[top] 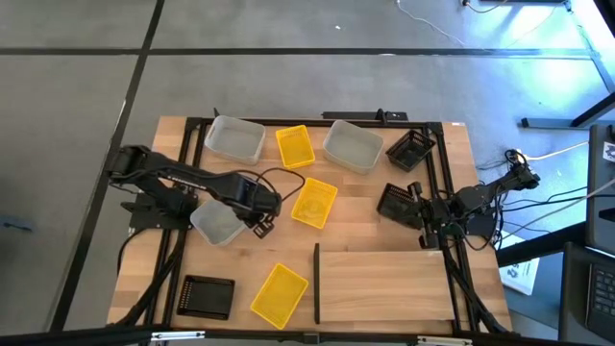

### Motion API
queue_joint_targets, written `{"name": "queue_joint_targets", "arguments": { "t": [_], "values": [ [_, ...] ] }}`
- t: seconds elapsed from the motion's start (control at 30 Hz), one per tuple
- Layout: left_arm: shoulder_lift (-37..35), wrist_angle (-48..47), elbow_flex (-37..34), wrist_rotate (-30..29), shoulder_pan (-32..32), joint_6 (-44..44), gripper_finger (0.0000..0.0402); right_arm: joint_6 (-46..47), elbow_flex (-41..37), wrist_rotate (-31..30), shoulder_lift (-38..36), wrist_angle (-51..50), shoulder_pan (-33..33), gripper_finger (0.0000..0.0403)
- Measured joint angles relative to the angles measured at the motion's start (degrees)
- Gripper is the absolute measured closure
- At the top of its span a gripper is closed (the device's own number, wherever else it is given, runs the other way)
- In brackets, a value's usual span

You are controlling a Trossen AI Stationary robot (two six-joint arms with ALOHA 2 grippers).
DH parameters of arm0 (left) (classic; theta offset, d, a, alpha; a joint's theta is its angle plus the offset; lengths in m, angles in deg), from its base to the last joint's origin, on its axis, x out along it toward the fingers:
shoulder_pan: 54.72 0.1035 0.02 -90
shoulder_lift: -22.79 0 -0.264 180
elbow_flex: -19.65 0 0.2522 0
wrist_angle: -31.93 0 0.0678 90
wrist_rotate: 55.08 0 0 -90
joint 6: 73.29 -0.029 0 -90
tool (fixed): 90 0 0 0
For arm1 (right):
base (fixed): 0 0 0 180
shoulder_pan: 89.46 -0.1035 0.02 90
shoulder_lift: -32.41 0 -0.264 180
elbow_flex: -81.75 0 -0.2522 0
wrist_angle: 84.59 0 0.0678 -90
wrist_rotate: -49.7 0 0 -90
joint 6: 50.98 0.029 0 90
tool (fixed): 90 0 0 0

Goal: Stack baskets on shelf by color
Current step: Put the bottom left gray bin on the shelf

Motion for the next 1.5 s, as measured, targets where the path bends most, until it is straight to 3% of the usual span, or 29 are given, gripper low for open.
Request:
{"name": "queue_joint_targets", "arguments": {
  "t": [0.73,0.83,0.97,1.07,1.3,1.5],
  "values": [
    [10.97,0.06,-0.42,-2.45,-0.02,-1.64,0.0322,0.04,0.0,0.0,0.04,0.02,-0.02,0.0402],
    [11.5,0.03,-0.42,-1.99,-0.02,-3.78,0.0338,0.13,0.0,0.0,0.04,0.03,0.0,0.0402],
    [11.21,0.04,-0.4,-1.88,0.0,-4.38,0.0389,0.21,0.0,0.41,0.04,0.03,0.0,0.0402],
    [10.16,0.0,0.56,-2.27,-0.02,-5.16,0.0397,0.21,0.0,2.42,0.04,0.04,-0.01,0.0402],
    [6.31,-1.11,6.7,-2.56,-0.02,-7.6,0.0401,0.26,-0.02,9.31,0.04,2.84,-0.02,0.0402],
    [4.23,-4.58,16.26,-5.58,0.0,-8.98,0.0401,0.26,-0.02,14.51,0.04,9.39,-0.02,0.0402]
  ]
}}
